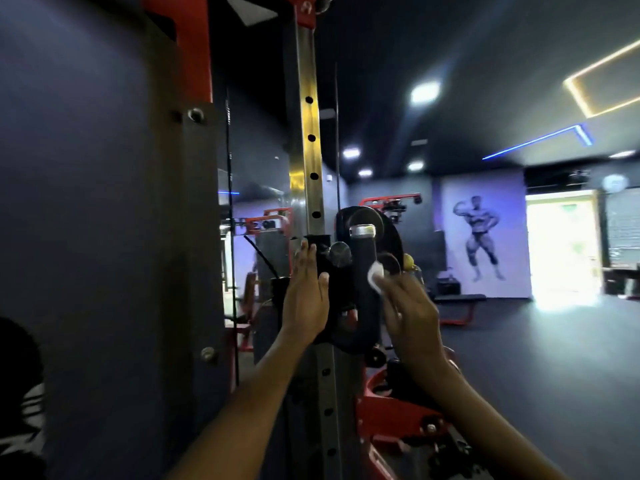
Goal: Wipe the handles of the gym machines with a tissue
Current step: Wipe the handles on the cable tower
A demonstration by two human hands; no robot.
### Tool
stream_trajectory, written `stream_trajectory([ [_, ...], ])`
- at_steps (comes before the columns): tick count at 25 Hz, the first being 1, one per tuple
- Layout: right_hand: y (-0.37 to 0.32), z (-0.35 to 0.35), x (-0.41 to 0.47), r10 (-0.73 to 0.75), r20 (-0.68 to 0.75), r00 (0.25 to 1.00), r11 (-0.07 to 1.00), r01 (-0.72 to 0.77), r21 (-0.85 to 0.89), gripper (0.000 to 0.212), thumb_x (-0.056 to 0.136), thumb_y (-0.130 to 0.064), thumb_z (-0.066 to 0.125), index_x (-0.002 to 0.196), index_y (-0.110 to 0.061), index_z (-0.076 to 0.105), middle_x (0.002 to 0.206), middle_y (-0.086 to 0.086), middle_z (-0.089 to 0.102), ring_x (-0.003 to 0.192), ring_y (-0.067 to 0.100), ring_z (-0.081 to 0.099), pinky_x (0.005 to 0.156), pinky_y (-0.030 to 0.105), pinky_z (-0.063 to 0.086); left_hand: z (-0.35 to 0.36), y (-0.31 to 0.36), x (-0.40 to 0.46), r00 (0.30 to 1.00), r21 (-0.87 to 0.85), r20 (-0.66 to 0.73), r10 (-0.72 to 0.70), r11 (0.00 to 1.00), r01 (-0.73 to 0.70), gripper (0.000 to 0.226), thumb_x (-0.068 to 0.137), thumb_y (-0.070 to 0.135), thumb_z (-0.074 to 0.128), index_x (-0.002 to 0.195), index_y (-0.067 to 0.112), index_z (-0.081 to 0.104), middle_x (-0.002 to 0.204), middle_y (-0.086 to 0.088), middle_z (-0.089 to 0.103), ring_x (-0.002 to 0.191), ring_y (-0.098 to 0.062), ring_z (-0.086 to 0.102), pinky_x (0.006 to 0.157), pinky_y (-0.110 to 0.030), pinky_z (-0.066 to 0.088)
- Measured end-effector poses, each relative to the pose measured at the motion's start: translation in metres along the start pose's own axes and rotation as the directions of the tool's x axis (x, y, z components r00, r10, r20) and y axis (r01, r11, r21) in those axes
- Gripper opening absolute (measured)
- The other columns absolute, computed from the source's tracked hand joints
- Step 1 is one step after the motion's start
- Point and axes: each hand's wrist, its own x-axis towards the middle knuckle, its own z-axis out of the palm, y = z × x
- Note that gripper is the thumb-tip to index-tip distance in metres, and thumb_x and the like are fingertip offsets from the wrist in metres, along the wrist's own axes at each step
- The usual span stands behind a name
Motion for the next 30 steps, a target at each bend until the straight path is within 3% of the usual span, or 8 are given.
stream_trajectory([
  [3, 0.003, -0.016, -0.021, -0.040, 0.062, 0.997, 0.994, 0.046, -0.101, 0.021, 0.078, 0.003, 0.065, 0.099, -0.002, 0.068, 0.091, 0.009, 0.061, 0.086, 0.010, 0.053, 0.081, 0.010, 0.042, 0.021, -0.015, 0.018, 0.999, -0.061, -0.026, 0.046, 0.997, -0.047, 0.062, 0.103, 0.017, 0.038, 0.153, 0.013, 0.002, 0.161, 0.002, -0.005, 0.147, -0.009, -0.005, 0.119, -0.023, 0.001],
  [7, -0.009, -0.010, 0.065, -0.064, -0.095, 0.993, 0.987, 0.049, -0.155, 0.024, 0.083, -0.008, 0.055, 0.101, 0.000, 0.069, 0.096, 0.014, 0.061, 0.091, 0.017, 0.051, 0.084, 0.008, 0.034, 0.041, -0.029, 0.022, 0.995, -0.208, -0.095, 0.033, 0.977, -0.052, 0.060, 0.103, 0.010, 0.037, 0.154, 0.011, 0.006, 0.163, -0.002, -0.001, 0.149, -0.011, -0.004, 0.117, -0.015, -0.002],
  [11, -0.010, 0.007, 0.023, -0.136, 0.080, 0.988, 0.966, 0.150, -0.209, 0.035, 0.088, -0.015, 0.046, 0.111, 0.000, 0.066, 0.099, 0.013, 0.059, 0.089, 0.020, 0.054, 0.073, 0.025, 0.049, 0.049, -0.033, 0.020, 0.989, -0.281, -0.147, -0.028, 0.959, -0.015, 0.060, 0.102, 0.005, 0.038, 0.152, 0.009, 0.006, 0.162, -0.006, 0.006, 0.149, -0.015, 0.002, 0.116, -0.012, -0.002],
  [14, -0.013, -0.005, -0.032, -0.153, 0.147, 0.977, 0.964, 0.181, -0.195, 0.033, 0.085, -0.012, 0.047, 0.110, 0.001, 0.065, 0.104, 0.005, 0.050, 0.091, 0.013, 0.050, 0.077, 0.020, 0.050, 0.053, -0.037, 0.020, 0.985, -0.273, -0.175, -0.005, 0.961, -0.044, 0.057, 0.101, 0.005, 0.038, 0.152, 0.005, 0.012, 0.160, -0.006, 0.009, 0.148, -0.017, 0.005, 0.116, -0.012, 0.000],
  [19, -0.029, 0.007, 0.064, -0.128, 0.000, 0.992, 0.964, 0.124, -0.235, 0.028, 0.086, -0.014, 0.048, 0.101, 0.000, 0.068, 0.103, 0.007, 0.055, 0.091, 0.017, 0.047, 0.073, 0.019, 0.041, 0.054, -0.035, 0.016, 0.982, -0.276, -0.188, 0.002, 0.960, -0.055, 0.057, 0.100, 0.016, 0.033, 0.152, 0.007, 0.011, 0.158, 0.004, 0.004, 0.147, -0.011, 0.004, 0.115, -0.010, 0.001],
  [21, -0.031, 0.016, 0.071, -0.135, 0.095, 0.986, 0.932, 0.159, -0.325, 0.018, 0.081, -0.002, 0.059, 0.096, 0.000, 0.068, 0.098, 0.011, 0.059, 0.091, 0.020, 0.050, 0.067, 0.023, 0.046, 0.054, -0.037, 0.015, 0.984, -0.273, -0.178, -0.004, 0.961, -0.045, 0.057, 0.101, 0.018, 0.033, 0.152, 0.007, 0.012, 0.159, 0.001, 0.005, 0.147, -0.012, 0.005, 0.114, -0.010, 0.000],
  [25, -0.038, 0.007, -0.004, -0.150, 0.344, 0.927, 0.885, 0.281, -0.372, 0.034, 0.061, 0.010, 0.072, 0.093, -0.002, 0.067, 0.094, 0.009, 0.059, 0.090, 0.018, 0.048, 0.068, 0.022, 0.048, 0.055, -0.039, 0.014, 0.983, -0.246, -0.182, 0.020, 0.967, -0.066, 0.059, 0.099, 0.027, 0.026, 0.151, 0.002, 0.015, 0.160, -0.012, 0.014, 0.148, -0.019, 0.010, 0.117, -0.015, 0.004],
  [30, -0.044, 0.010, 0.073, -0.138, 0.292, 0.946, 0.911, 0.237, -0.337, 0.022, 0.074, 0.006, 0.056, 0.092, 0.001, 0.069, 0.099, 0.017, 0.059, 0.092, 0.031, 0.055, 0.067, 0.028, 0.047, 0.055, -0.037, 0.013, 0.982, -0.217, -0.186, 0.014, 0.975, -0.055, 0.058, 0.100, 0.025, 0.027, 0.152, 0.006, 0.009, 0.160, -0.005, 0.007, 0.147, -0.014, 0.006, 0.117, -0.016, 0.003],
])
